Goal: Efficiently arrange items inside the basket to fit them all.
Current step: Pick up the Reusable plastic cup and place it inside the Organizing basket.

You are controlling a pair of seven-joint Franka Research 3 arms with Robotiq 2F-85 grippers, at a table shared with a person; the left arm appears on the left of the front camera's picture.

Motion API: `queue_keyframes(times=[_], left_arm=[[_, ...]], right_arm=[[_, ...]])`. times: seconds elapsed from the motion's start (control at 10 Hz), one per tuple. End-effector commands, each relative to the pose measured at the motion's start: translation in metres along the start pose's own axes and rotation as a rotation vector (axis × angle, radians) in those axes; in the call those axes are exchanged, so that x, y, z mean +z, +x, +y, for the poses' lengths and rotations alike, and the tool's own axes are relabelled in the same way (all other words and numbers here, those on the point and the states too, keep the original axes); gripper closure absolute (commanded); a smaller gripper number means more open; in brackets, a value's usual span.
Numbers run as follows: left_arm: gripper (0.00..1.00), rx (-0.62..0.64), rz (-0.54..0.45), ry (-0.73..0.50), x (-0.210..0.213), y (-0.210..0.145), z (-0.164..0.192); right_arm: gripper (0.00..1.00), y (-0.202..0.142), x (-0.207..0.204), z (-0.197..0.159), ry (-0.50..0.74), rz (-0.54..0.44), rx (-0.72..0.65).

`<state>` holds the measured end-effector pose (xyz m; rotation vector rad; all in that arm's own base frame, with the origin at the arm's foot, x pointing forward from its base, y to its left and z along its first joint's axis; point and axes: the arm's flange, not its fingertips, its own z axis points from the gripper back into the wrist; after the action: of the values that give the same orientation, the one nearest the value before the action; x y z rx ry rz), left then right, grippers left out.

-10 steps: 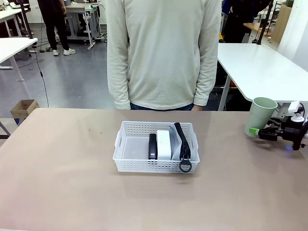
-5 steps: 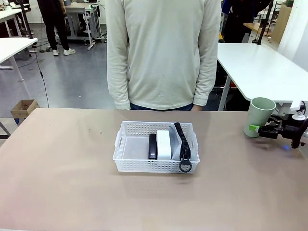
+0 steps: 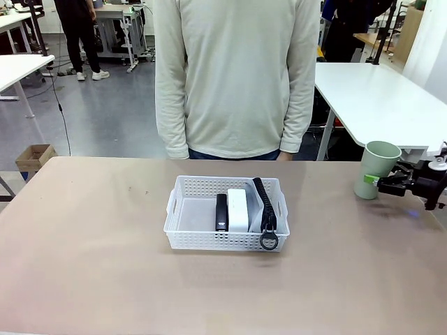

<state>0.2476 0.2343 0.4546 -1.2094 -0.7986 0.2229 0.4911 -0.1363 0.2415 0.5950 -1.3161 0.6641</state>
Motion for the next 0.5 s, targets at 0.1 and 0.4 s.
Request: queue_keyframes(times=[0.1, 0.4], left_arm=[[0.00, -0.022, -0.012, -0.021, -0.0012, -0.0018, 0.0001], [0.00, -0.022, -0.012, -0.021, -0.0012, -0.0018, 0.0001]], right_arm=[[0.41, 0.0020, 0.0043, 0.0052, -0.036, -0.036, 0.028], [1.00, 0.0034, 0.0061, 0.0065, -0.015, -0.024, 0.022]])
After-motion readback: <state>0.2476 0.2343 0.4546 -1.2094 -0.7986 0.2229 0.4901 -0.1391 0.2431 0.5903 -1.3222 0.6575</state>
